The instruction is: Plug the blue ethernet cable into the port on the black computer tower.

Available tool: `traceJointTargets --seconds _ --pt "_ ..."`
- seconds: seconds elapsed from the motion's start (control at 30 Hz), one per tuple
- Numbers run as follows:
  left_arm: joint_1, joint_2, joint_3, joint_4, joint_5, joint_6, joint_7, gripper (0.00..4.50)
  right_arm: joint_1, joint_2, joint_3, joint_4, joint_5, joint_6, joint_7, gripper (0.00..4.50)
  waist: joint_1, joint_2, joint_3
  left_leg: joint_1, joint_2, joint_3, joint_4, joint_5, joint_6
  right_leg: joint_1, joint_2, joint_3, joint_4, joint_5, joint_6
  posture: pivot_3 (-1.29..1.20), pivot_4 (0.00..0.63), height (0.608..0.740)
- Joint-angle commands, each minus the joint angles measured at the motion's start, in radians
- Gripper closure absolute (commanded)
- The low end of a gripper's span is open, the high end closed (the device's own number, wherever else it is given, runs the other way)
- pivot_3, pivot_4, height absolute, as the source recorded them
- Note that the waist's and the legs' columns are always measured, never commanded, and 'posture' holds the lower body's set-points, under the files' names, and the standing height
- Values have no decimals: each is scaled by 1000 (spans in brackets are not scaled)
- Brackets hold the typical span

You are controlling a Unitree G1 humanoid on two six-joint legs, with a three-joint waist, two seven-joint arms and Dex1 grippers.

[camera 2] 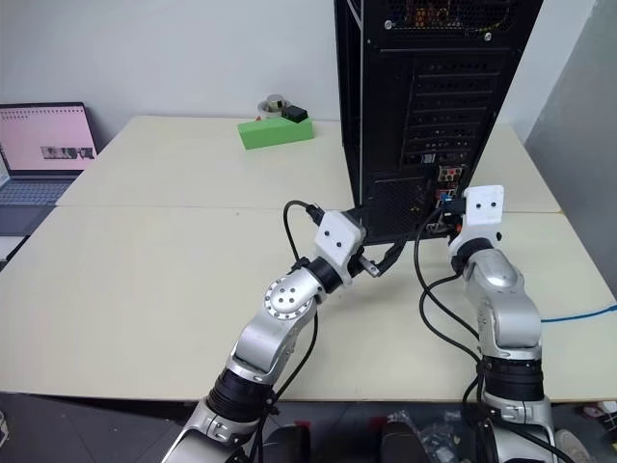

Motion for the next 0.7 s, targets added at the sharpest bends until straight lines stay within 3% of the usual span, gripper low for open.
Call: traceJointTargets --seconds 0.03,0.67,0.7 --pt "-9 -24 8 -40 -21 -38 0 19 -11 19 12 -32 -15 -19 -24 4500 0 0 0 0 0 0 0 0 0 0 0 0 0 0 0 0 150 740" --pt "0 -34 9 -50 -31 -44 4 19 -61 22 27 76 -31 -77 22 4500 -21 0 0 1 0 1 0 0 0 0 0 1 0 0 0 0 150 740" --pt "1 -33 8 -52 -31 -42 5 5 -55 17 23 71 -31 -72 24 4158 -21 0 0 1 0 1 0 0 0 0 0 1 1 0 0 0 150 740"
